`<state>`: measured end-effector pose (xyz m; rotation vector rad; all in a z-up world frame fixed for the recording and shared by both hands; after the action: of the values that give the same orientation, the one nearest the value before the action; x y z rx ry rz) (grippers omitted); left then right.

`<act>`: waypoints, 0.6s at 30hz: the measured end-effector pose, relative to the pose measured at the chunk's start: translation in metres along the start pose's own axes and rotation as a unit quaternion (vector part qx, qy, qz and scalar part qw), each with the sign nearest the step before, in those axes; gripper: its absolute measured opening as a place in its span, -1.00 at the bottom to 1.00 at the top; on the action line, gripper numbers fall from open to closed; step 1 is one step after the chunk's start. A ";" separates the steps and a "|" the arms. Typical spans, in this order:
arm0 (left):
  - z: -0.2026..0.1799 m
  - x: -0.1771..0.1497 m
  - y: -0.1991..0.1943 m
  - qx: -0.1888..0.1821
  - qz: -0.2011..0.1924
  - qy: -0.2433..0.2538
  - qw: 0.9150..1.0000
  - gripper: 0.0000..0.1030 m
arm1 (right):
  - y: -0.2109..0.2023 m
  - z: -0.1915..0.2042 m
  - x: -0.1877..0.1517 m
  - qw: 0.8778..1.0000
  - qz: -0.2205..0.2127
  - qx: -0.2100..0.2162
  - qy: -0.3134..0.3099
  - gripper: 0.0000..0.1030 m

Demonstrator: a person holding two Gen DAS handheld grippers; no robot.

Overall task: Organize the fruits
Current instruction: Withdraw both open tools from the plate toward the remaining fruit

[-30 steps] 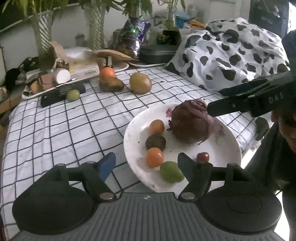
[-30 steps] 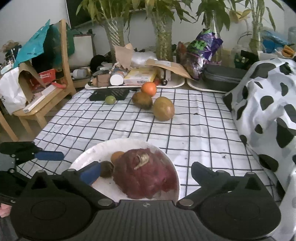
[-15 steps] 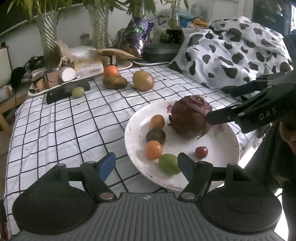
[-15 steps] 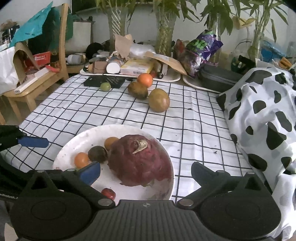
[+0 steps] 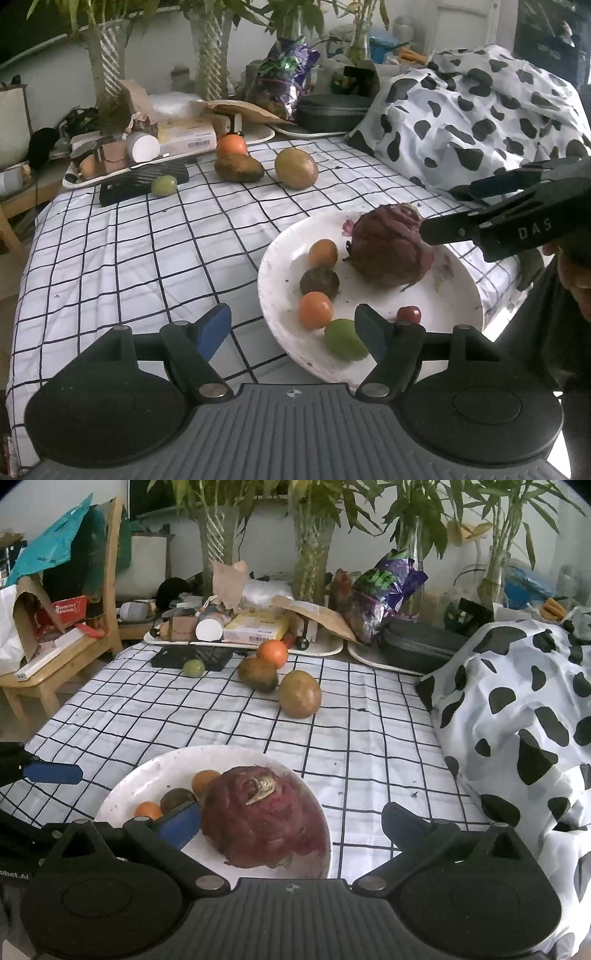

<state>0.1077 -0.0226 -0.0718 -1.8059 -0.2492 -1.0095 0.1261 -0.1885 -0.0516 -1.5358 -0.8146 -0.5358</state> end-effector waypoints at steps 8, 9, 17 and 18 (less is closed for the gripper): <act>0.017 0.009 -0.002 0.010 -0.009 -0.015 1.000 0.41 | 0.005 -0.005 0.006 1.000 -0.004 -0.012 -0.005 1.00; 0.018 0.010 -0.002 0.014 -0.010 -0.015 1.000 0.41 | 0.006 -0.005 0.007 1.000 -0.004 -0.012 -0.004 1.00; 0.027 0.024 0.002 0.032 -0.030 0.017 0.999 0.41 | 0.021 -0.007 0.014 1.000 0.005 -0.014 -0.001 1.00; 0.029 0.026 0.004 0.031 -0.033 0.021 0.999 0.41 | 0.023 -0.007 0.015 1.000 0.005 -0.014 -0.002 1.00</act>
<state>0.1410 -0.0069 -0.0597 -1.7278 -0.3124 -1.0732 0.1544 -0.1924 -0.0544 -1.5661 -0.8058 -0.5389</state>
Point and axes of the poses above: each gripper's, at about its wrist camera, not at the fingertips, and y roughly the way its jaws point, z to its left, x to its top, the point moved 9 cm from there along y, roughly the way its jaws point, and after that the axes turned 9 degrees about -x, right-handed, at the moved point
